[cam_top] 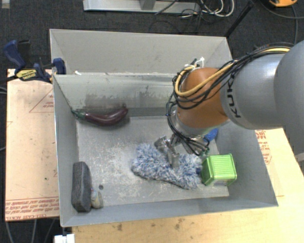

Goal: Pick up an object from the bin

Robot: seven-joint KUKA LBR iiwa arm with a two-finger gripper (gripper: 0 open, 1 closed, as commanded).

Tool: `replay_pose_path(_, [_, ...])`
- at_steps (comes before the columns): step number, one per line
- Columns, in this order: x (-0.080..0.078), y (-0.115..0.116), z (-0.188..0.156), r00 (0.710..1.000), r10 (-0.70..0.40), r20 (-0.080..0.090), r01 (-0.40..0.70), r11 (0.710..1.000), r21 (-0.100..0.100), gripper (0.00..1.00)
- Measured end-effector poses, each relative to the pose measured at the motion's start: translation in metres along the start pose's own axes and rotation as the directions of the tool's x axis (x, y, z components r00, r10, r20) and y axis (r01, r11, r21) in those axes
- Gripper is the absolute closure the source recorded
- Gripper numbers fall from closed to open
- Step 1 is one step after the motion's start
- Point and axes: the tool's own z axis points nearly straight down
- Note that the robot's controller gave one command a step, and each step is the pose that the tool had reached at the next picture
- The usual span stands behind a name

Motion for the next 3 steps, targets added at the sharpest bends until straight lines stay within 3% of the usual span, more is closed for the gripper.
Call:
replay_pose_path(1, [0.0,0.0,0.0,1.0,0.0,0.0,0.0,1.0,0.0,1.0])
replay_pose_path(2, [-0.013,0.013,-0.122,1.0,0.028,-0.002,-0.028,1.0,-0.005,1.0])
replay_pose_path(3, [-0.013,0.013,-0.122,1.0,0.028,-0.002,-0.028,1.0,-0.005,1.0])
